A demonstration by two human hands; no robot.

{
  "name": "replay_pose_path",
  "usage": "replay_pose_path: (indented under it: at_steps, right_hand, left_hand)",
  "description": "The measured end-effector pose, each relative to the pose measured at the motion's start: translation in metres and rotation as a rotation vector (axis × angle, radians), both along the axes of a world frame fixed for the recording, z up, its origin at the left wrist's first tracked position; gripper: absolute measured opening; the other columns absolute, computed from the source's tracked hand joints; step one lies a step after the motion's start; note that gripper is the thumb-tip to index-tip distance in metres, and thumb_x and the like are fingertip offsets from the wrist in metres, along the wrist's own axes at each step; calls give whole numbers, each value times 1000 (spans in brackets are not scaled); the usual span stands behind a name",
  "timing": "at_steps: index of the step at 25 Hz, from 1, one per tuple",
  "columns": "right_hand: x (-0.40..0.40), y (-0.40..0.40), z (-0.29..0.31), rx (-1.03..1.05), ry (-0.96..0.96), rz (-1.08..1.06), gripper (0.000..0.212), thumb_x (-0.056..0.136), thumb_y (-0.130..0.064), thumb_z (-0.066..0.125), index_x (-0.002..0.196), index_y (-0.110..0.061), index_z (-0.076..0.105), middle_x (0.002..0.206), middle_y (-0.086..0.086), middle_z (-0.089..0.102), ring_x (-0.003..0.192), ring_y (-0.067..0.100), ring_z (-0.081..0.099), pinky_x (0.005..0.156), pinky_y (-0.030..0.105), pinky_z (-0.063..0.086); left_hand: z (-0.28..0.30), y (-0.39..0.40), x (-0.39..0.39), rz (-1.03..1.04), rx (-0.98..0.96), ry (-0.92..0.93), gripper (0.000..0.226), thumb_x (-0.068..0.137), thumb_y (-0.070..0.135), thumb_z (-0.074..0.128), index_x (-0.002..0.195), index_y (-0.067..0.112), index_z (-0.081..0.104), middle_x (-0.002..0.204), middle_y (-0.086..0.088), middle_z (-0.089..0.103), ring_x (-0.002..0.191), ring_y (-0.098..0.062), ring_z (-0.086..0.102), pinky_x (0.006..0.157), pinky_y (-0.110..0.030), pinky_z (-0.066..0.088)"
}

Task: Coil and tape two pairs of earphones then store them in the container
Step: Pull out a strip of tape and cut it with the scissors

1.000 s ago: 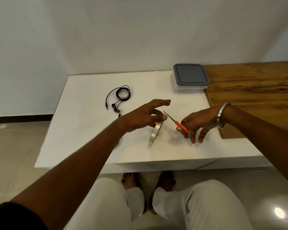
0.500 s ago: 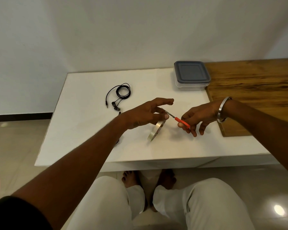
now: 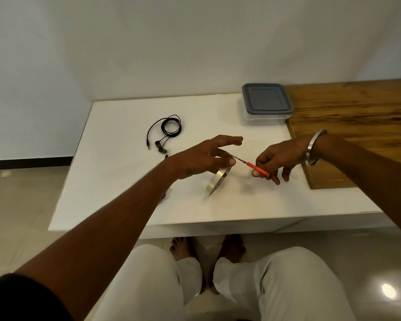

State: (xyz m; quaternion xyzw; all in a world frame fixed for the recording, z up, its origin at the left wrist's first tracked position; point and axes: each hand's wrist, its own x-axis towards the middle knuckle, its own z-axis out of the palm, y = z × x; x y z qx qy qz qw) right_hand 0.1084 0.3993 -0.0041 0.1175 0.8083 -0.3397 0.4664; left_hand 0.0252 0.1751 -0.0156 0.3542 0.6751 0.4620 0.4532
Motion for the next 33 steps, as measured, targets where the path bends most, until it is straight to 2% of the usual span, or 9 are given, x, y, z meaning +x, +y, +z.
replay_pose_path:
  at_steps: [4,6,11,18,22,26,28,31,33]
  right_hand:
    - [2,3,-2,7,39,7,18,94,-28,54,92,-12,62,83,8,62,71,18,61,59,24,52]
    - [2,4,-1,-6,68,-10,18,93,-29,56,91,-13,63,81,7,62,69,18,61,57,24,51]
    - [1,8,1,13,65,26,18,93,-30,56,86,-15,63,80,7,63,67,17,61,59,25,51]
    - [-1,3,2,40,37,56,19,93,-31,56,89,-13,63,80,6,62,68,17,60,60,27,52]
    - [-1,4,2,69,98,90,19,94,-30,55,86,-14,62,77,6,62,63,15,58,60,25,51]
    - [1,3,6,59,180,97,18,93,-28,56,81,-17,62,70,2,62,58,14,56,58,24,50]
    - [4,3,7,44,170,64,20,90,-33,58,82,-15,63,72,4,63,60,15,58,59,24,51]
    - [12,2,5,5,36,-91,47,78,-49,60,91,-4,62,80,10,63,68,21,62,63,30,54]
    - [19,0,2,-33,-26,-238,49,85,-48,55,95,0,58,83,14,59,70,25,61,63,32,53]
  left_hand:
    - [0,1,1,-8,8,-24,56,92,16,63,142,29,42,145,10,41,122,-18,55,89,-38,57]
    - [1,2,2,-8,16,-40,56,92,13,62,143,26,42,146,8,41,121,-21,55,84,-31,58]
    - [1,4,6,-5,46,-72,56,92,6,60,143,21,41,147,2,39,114,-20,56,81,-31,58]
    - [2,4,6,1,48,-85,57,92,6,60,144,20,40,148,3,37,119,-21,55,77,-27,57]
    - [4,4,6,9,50,-90,57,92,6,60,144,20,41,148,3,37,121,-25,54,77,-25,57]
    - [7,3,7,17,38,-78,59,92,4,59,145,20,39,140,1,45,109,-19,58,72,-17,54]
    - [6,2,6,22,49,-85,60,92,3,60,145,21,39,137,1,47,106,-19,60,76,-17,53]
    - [1,-2,2,57,59,-114,62,91,3,62,145,23,38,144,-1,46,114,-27,60,86,-22,53]
    - [-2,-6,0,100,57,-150,62,91,3,61,145,25,38,140,-8,51,114,-26,62,94,-25,51]
